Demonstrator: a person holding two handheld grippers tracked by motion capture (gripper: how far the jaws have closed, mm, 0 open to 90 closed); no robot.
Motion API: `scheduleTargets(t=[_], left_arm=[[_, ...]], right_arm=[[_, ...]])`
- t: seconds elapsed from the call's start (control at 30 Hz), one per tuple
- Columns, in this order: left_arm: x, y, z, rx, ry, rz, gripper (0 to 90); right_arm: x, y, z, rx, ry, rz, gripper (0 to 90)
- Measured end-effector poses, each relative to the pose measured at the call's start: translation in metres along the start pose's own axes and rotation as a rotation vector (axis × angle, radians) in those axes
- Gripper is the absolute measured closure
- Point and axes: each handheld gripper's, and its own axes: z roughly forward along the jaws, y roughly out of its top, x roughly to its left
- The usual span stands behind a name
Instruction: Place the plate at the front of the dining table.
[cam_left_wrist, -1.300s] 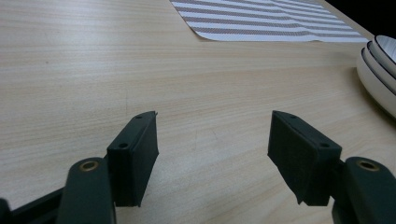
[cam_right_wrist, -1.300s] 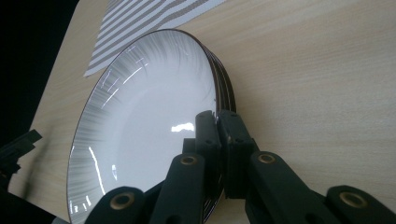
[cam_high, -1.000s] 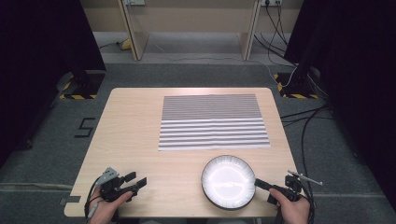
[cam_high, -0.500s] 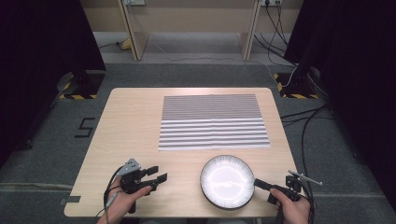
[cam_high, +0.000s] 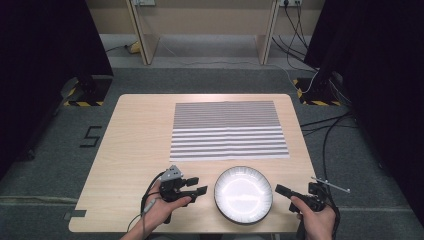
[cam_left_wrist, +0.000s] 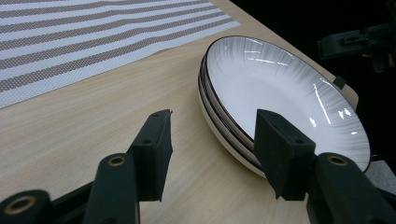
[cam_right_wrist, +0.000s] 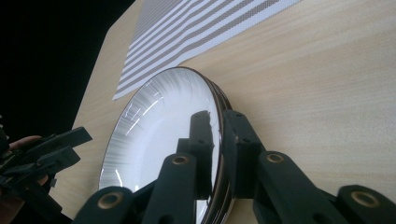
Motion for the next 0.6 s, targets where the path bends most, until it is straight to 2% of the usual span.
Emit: scheduleTargets(t=[0.1, 0.17, 0.37, 0.5, 0.6], left_arm=[[-0.002, 0.001, 0.006, 0.005, -0.002, -0.002, 48.2], [-0.005, 0.001, 0.011, 0.018, -0.01, 0.001, 49.3], [-0.015, 0.003, 0.025, 0.058, -0.034, 0.018, 52.8], [-0.016, 0.004, 0.031, 0.07, -0.025, 0.015, 55.3], [-0.017, 0.005, 0.036, 0.092, -0.013, 0.021, 57.2]], right_arm=[[-0.001, -0.006, 0.006, 0.041, -0.008, 0.006, 75.4], [0.0, -0.01, 0.01, 0.06, -0.014, -0.004, 76.1], [0.001, -0.013, 0.012, 0.085, -0.022, -0.016, 85.5], [0.002, -0.011, 0.012, 0.1, -0.028, -0.015, 86.4], [0.003, -0.01, 0.012, 0.109, -0.041, -0.032, 86.5]])
